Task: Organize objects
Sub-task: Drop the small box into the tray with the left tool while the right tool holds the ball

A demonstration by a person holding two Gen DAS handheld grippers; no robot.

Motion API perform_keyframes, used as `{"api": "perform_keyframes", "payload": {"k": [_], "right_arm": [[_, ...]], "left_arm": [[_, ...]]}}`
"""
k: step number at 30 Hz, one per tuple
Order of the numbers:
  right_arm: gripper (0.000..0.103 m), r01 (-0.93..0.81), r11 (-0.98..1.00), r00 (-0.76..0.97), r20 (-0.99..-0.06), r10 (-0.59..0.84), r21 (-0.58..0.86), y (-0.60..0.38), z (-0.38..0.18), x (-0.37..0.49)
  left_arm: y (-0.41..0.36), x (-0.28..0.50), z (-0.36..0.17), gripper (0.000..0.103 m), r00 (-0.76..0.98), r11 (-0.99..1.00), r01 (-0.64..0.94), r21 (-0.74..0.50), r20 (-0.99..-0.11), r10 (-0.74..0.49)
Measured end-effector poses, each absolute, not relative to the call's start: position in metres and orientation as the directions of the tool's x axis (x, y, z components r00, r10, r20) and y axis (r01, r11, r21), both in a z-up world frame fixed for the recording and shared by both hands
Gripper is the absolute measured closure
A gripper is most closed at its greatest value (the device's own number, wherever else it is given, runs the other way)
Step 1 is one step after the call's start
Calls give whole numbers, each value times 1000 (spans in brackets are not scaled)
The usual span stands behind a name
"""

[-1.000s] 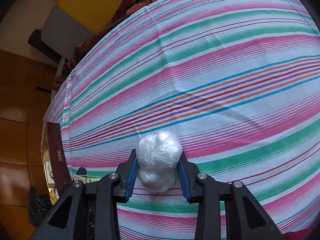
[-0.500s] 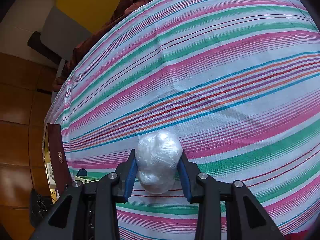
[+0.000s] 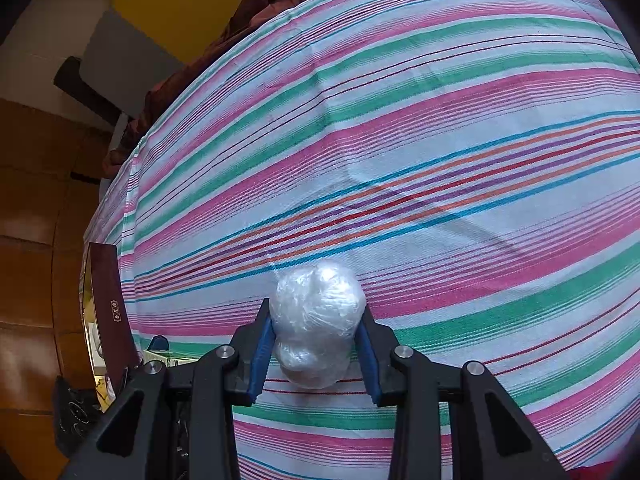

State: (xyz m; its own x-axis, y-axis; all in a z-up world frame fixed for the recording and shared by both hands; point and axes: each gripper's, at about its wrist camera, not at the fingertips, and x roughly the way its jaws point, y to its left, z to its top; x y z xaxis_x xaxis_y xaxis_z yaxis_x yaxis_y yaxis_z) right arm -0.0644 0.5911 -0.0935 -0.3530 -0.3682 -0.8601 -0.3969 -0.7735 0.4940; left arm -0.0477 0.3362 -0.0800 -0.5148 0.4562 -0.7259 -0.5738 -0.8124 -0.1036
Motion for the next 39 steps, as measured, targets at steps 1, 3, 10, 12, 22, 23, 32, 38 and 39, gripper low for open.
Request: {"api": "perform_keyframes", "payload": {"k": [1,3,10,12,22,23,32,38,39], "right_arm": [[67,-398,-771,-355,-858,-371,498,592,-94,-64],[67,-397,-769,-357,-856,-374,501,593,-94,-64],[67,-396,-770,-357,-857,-372,500,593,-94,-64],[67,-395,-771,-357,-857,-372,499,592,-94,-64],[68,-392,-778,-357,-860,-364,492,592,-92,-65],[68,-391,-778,-356,-861,-364,491,592,-92,-65],[68,-387,-783,-355,-862,-361,487,592,-92,-65],[68,-386,-784,-354,-863,-361,486,593,-92,-65],[68,-385,-784,-354,-863,-361,486,593,-92,-65]], "left_arm": [[336,-48,-79,27,-513,-813,-572,-104,-728,455],[334,-45,-76,27,-511,-816,-571,-91,-738,440],[291,-37,-30,27,-521,-822,-549,-150,-708,477],[269,-45,-8,27,-532,-833,-521,-189,-690,490],[138,-146,10,27,-570,-946,-216,-242,-755,324],[130,-155,5,27,-557,-951,-188,-247,-770,310],[110,-211,-34,27,-484,-968,-60,-243,-841,241],[111,-226,-47,20,-458,-960,-39,-278,-849,265],[111,-227,-46,15,-458,-956,-40,-289,-845,275]]}}
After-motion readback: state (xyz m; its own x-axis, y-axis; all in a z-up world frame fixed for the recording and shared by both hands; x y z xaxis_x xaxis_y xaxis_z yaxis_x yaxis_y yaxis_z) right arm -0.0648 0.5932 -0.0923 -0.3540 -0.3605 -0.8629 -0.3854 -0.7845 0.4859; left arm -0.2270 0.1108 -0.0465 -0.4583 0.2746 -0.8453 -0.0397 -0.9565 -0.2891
